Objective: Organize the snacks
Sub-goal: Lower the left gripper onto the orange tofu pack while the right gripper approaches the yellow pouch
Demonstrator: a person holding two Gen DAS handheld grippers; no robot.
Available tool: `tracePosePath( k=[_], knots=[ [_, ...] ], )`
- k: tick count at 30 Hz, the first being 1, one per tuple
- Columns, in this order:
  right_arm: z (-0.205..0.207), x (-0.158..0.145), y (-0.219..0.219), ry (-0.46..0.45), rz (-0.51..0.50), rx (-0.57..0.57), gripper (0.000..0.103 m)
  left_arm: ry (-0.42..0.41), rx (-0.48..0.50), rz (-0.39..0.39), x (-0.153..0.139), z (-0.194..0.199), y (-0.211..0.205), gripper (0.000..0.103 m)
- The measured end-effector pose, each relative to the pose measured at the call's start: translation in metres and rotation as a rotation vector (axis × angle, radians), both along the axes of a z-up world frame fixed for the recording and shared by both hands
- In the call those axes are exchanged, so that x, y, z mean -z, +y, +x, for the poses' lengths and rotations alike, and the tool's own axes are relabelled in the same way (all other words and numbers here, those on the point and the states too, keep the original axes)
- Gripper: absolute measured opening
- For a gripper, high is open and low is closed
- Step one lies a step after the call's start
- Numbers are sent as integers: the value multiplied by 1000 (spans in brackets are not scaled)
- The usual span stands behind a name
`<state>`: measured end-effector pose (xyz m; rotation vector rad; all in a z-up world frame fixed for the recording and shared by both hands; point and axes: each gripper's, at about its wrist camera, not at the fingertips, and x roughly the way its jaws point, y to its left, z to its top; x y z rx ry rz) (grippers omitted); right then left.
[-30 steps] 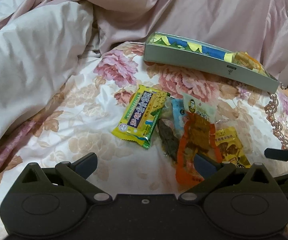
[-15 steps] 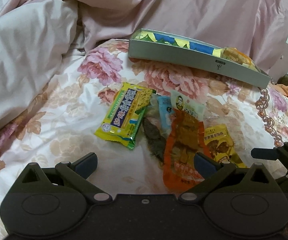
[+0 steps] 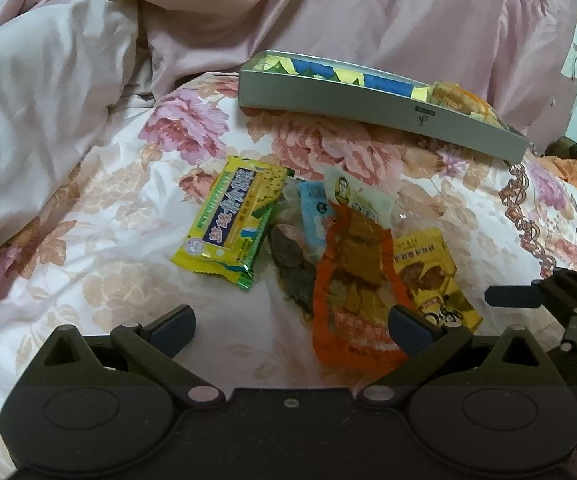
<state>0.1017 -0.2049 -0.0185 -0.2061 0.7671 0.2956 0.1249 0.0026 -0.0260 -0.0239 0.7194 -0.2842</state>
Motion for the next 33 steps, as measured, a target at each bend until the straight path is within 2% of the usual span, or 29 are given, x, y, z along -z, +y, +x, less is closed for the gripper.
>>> tracePosePath(
  k=[4,7,9,12,17,22,25,27,28,30,33],
  knots=[
    [0,2,0,-33,-5,16,92,-3,5,5,0,-1,0,102],
    [-1,0,-3,-62,-29,38,76,-3,4,2,0,-1,0,102],
    [1,-2,-9,-53,-11,55,72,-4,4,0,-1,-1,0,102],
    [1,-3,-14,-50,3,36,71,-6,2,0,-1,-1,1,102],
    [-1,-2,-6,-76,-110,-64,78,-10,-1,-8,-2,1,0,102],
    [11,-4,-12,-33,-43,-83,83,-32,58,4,-2,5,-13,102],
    [14,0,-8,-45,-39,-115,84,-28,78,-16,-2,9,-19,97],
    [16,1,-9,-43,-20,-116,81,-9,77,-32,0,12,-20,91],
    [16,1,-10,-39,-10,-114,73,-1,72,-34,2,14,-20,90],
    [16,0,-11,-30,6,-108,66,8,63,-13,5,14,-21,90],
    [13,-2,-11,-23,-14,-90,66,-8,67,23,5,13,-22,91]
  ],
)
